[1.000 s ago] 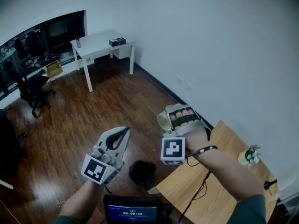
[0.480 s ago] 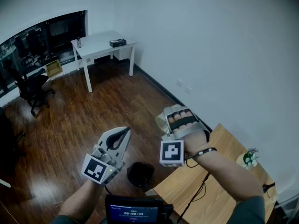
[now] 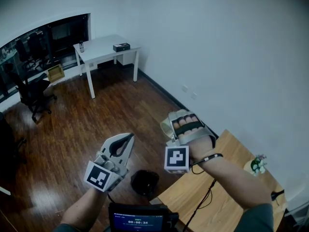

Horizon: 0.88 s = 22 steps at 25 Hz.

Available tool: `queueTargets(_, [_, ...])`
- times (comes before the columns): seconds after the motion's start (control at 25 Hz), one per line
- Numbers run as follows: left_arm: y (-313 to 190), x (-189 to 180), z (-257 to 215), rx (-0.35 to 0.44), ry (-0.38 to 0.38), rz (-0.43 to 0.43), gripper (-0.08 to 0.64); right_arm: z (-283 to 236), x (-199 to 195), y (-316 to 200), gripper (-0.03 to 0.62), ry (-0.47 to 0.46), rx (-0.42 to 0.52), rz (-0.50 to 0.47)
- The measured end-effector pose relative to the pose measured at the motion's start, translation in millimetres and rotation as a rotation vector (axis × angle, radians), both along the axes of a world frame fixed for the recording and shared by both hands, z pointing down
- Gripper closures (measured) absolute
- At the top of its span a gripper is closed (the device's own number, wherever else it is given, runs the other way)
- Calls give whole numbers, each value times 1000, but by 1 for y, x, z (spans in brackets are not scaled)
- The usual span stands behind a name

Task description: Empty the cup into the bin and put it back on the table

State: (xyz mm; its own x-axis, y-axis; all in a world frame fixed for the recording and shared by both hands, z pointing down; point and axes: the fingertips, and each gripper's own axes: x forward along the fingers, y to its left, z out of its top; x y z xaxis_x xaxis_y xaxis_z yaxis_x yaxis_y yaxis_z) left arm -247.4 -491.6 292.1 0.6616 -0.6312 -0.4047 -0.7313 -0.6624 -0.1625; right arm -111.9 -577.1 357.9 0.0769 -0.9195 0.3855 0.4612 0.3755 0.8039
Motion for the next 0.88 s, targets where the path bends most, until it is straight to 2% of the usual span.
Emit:
queueTargets(0.32, [3,4,-10,48,5,13,569,7,-1,5,202,-22,-21,11])
queueTargets(0.56, [0,5,-5,-7,39,10,569,9,0,6,202,-56,-34,22])
queueTargets(0.68, [2,8,-6,27,17,14,569,5,-7,10,202,-197,-62,47])
queueTargets(0.88, [4,5,0,6,15,13,569,7,-9,18,202,-425,-117,101])
